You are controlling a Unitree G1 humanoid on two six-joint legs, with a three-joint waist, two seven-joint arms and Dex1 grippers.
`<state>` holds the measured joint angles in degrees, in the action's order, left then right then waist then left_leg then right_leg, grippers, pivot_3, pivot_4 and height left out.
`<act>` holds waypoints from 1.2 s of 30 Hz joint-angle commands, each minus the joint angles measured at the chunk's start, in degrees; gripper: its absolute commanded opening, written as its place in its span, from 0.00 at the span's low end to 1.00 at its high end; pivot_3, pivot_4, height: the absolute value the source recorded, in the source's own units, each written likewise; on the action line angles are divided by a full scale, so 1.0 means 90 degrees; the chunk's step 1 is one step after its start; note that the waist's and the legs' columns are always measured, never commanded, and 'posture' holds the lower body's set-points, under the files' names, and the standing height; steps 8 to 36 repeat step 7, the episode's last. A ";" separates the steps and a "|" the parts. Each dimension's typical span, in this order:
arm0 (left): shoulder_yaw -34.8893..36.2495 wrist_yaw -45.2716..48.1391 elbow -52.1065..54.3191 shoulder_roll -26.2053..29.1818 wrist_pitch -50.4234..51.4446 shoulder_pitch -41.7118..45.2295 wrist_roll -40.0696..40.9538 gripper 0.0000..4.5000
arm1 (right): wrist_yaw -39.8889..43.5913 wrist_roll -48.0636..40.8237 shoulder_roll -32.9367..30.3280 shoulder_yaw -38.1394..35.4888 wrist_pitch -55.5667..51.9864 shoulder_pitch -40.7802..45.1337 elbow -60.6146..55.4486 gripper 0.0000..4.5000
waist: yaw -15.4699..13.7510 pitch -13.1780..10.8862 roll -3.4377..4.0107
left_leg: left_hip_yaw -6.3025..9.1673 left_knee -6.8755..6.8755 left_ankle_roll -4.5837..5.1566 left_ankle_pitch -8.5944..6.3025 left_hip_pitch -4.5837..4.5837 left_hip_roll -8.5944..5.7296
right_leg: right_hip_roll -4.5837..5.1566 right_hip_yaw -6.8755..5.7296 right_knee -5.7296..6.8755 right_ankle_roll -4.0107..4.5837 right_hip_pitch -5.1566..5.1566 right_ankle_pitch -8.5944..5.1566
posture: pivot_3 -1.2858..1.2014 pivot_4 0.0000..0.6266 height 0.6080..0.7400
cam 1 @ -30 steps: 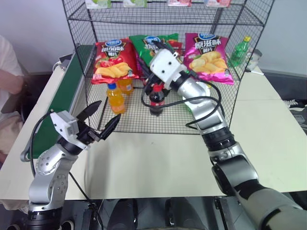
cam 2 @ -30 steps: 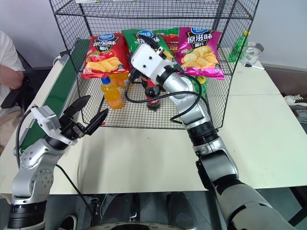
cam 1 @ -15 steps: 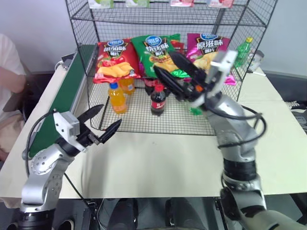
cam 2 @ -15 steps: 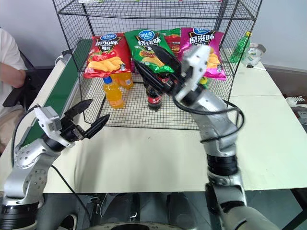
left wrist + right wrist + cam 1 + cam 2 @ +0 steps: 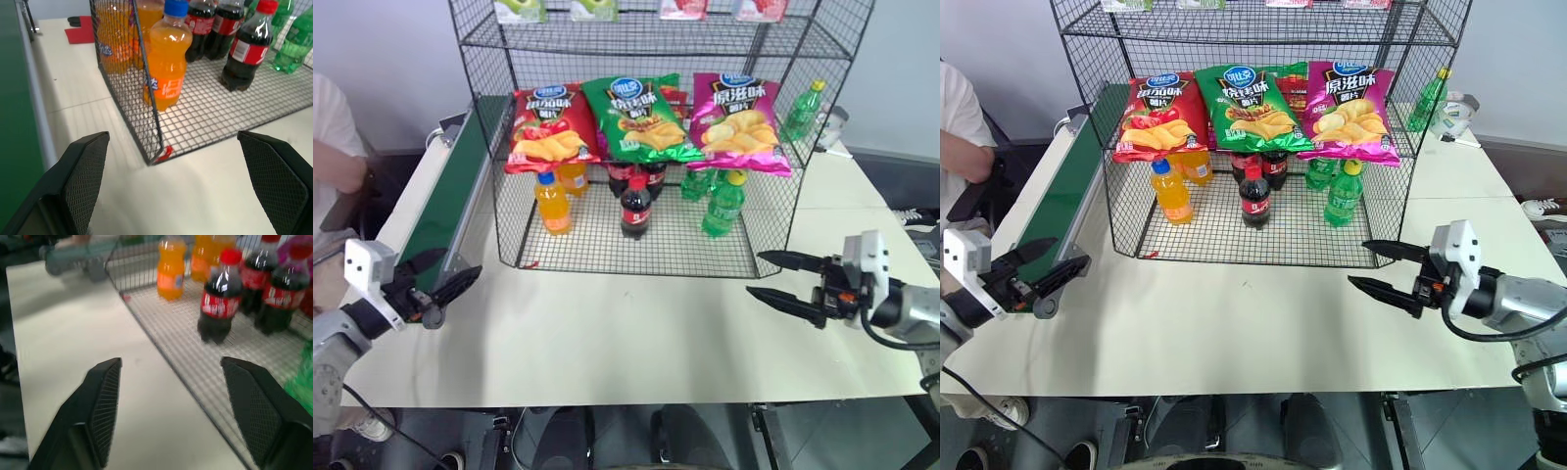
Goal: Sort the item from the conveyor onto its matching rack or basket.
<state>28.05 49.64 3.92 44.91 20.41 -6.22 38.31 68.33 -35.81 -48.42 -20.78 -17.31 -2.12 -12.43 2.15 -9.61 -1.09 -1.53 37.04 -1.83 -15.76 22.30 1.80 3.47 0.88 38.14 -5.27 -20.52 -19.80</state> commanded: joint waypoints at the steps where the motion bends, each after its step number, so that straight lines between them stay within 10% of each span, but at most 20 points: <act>1: 0.0197 0.0259 -0.0049 0.0125 -0.0315 -0.0028 -0.0208 1.00 | 0.0323 0.0101 -0.0137 -0.0245 0.0444 -0.0033 0.0212 0.98 | -0.0002 0.0000 0.0000 | 0.0000 -0.0002 0.0001 -0.0001 0.0002 0.0000 | 0.0001 0.0000 -0.0003 0.0000 -0.0001 0.0000 | 0.52 0.24 0.99; 36: 0.0159 0.0537 -0.0212 0.0041 -0.0900 -0.0218 -0.0637 1.00 | 0.0166 -0.0071 -0.0177 -0.0263 0.0150 -0.0181 -0.0226 0.98 | 0.0002 0.0000 0.0000 | 0.0000 -0.0004 0.0006 -0.0005 0.0008 0.0001 | 0.0005 -0.0001 -0.0012 0.0000 -0.0004 0.0000 | 0.52 0.24 0.99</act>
